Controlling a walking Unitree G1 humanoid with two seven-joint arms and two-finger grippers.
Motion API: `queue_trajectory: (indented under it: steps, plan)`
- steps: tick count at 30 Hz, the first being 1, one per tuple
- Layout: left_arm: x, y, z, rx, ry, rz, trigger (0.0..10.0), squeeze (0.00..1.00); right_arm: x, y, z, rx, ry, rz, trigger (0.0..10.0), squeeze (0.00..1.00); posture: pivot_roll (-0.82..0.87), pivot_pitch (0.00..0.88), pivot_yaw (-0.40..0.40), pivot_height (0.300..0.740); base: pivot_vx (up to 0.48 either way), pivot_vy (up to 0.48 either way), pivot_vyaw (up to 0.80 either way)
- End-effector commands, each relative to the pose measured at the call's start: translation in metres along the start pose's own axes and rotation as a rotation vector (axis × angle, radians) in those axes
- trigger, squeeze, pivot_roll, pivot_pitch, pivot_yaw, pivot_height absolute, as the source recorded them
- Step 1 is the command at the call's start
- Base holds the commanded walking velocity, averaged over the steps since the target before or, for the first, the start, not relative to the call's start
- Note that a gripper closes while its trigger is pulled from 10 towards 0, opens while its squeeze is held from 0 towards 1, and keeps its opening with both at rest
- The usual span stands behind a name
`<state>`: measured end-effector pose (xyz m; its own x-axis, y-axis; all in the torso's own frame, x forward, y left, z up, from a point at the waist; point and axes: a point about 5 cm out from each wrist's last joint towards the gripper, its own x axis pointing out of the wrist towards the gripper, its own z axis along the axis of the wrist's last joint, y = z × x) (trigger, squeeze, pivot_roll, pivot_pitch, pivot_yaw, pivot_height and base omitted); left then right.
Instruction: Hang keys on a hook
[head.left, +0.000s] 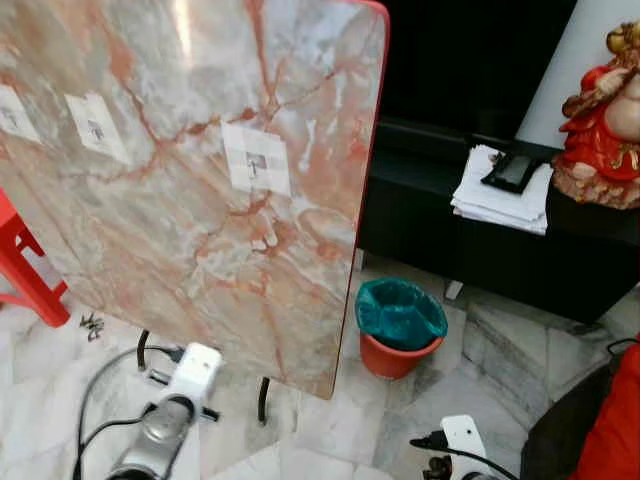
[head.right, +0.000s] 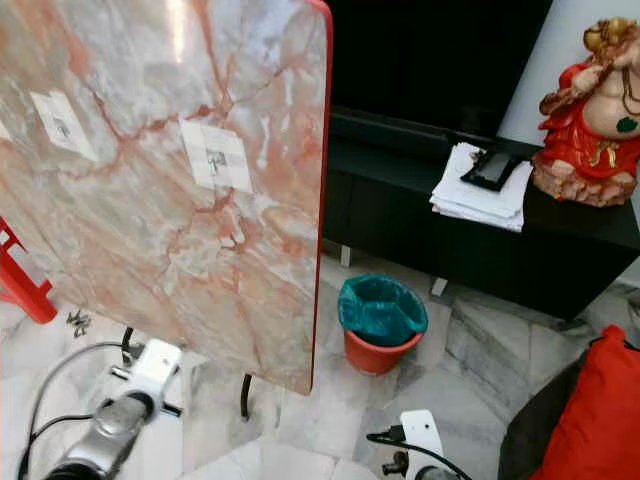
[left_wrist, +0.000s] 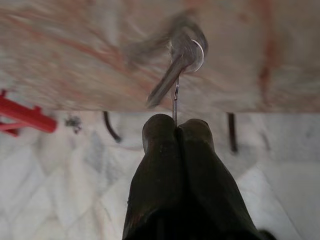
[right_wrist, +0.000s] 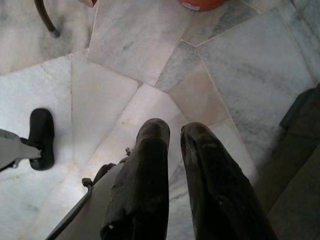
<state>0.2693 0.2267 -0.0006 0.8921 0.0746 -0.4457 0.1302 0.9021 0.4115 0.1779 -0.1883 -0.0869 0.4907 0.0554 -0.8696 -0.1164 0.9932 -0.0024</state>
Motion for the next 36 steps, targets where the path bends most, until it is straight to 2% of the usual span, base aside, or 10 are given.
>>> queue_trajectory:
  steps: [1,4,6,8,10,13,16,18,27,36]
  plan:
    - [-0.001,-0.001,0.004,-0.015,-0.039,0.019,10.0,0.00,0.000,0.002,-0.002,-0.004,0.004,-0.006,10.0,0.00,-0.06,0.012,-0.035,0.740,0.000,0.000,0.00]
    - [0.000,0.001,0.018,-0.007,-0.106,0.043,10.0,0.00,0.000,0.002,-0.001,0.006,0.001,-0.010,10.0,0.00,-0.06,0.008,-0.037,0.740,0.000,0.000,0.00]
    - [0.000,0.005,0.043,-0.004,-0.208,0.093,10.0,0.00,0.000,0.001,0.000,0.025,-0.010,-0.018,10.0,0.00,-0.06,0.000,-0.042,0.740,0.000,0.000,0.00]
    - [0.000,0.006,0.048,0.000,-0.228,0.103,10.0,0.00,0.000,0.001,0.001,0.027,-0.013,-0.020,10.0,0.00,-0.06,0.000,-0.042,0.740,0.000,0.000,0.00]
    - [-0.004,0.006,0.077,0.078,-0.349,0.115,10.0,0.00,0.000,-0.001,0.001,0.026,-0.018,-0.040,10.0,0.00,-0.06,0.000,-0.051,0.740,0.000,0.000,0.00]
    - [-0.005,0.006,0.088,0.082,-0.386,0.119,10.0,0.00,0.000,-0.002,0.002,0.030,-0.019,-0.046,10.0,0.00,-0.06,0.000,-0.053,0.740,0.000,0.000,0.00]
    - [-0.008,0.004,0.121,0.107,-0.491,0.129,10.0,0.00,0.000,-0.004,0.001,0.033,-0.026,-0.053,10.0,0.00,-0.06,0.000,-0.058,0.740,0.000,0.000,0.00]
    - [-0.011,0.002,0.132,0.121,-0.529,0.134,10.0,0.00,-0.001,-0.005,0.001,0.035,-0.033,-0.053,10.0,0.00,-0.06,0.000,-0.061,0.740,0.000,0.000,0.00]
    - [-0.019,-0.006,0.148,0.149,-0.586,0.149,10.0,0.00,-0.002,-0.008,0.001,0.034,-0.042,-0.049,10.0,0.00,-0.06,0.000,-0.070,0.740,0.000,0.000,0.00]
    - [-0.030,0.002,0.176,0.170,-0.677,0.217,10.0,0.00,-0.002,-0.010,0.002,0.032,-0.051,-0.053,10.0,0.00,-0.06,0.000,-0.083,0.740,0.000,0.000,0.00]
